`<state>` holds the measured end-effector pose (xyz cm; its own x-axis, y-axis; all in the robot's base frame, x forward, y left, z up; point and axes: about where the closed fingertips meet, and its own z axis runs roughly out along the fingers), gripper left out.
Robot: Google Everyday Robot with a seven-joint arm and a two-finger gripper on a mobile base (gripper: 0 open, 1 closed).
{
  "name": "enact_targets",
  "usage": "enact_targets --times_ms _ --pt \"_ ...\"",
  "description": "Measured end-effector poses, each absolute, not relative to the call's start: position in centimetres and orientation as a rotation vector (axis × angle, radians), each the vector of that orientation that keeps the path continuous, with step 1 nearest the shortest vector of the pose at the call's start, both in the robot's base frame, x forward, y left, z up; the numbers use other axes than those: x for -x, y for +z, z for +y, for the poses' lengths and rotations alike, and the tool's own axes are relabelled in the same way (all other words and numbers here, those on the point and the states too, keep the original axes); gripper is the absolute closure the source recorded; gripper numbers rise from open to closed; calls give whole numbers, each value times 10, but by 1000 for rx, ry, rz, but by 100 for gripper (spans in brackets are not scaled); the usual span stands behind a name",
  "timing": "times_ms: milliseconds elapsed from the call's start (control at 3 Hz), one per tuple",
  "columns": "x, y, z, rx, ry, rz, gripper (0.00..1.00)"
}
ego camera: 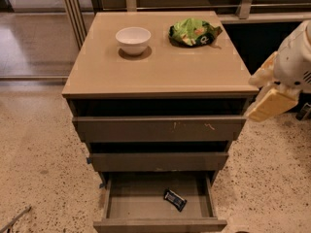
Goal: Pick rxbar blueberry from bottom drawer and place on counter
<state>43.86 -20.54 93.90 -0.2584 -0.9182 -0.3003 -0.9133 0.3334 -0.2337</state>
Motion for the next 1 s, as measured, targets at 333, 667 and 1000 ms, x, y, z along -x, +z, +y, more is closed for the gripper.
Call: enact_targets --times_ms 333,667,1000 --pt "-428 862 -179 1513 197 2243 69" --pt "-422 760 -150 1449 395 2287 92" --pt "-422 733 -148 1424 393 2297 100"
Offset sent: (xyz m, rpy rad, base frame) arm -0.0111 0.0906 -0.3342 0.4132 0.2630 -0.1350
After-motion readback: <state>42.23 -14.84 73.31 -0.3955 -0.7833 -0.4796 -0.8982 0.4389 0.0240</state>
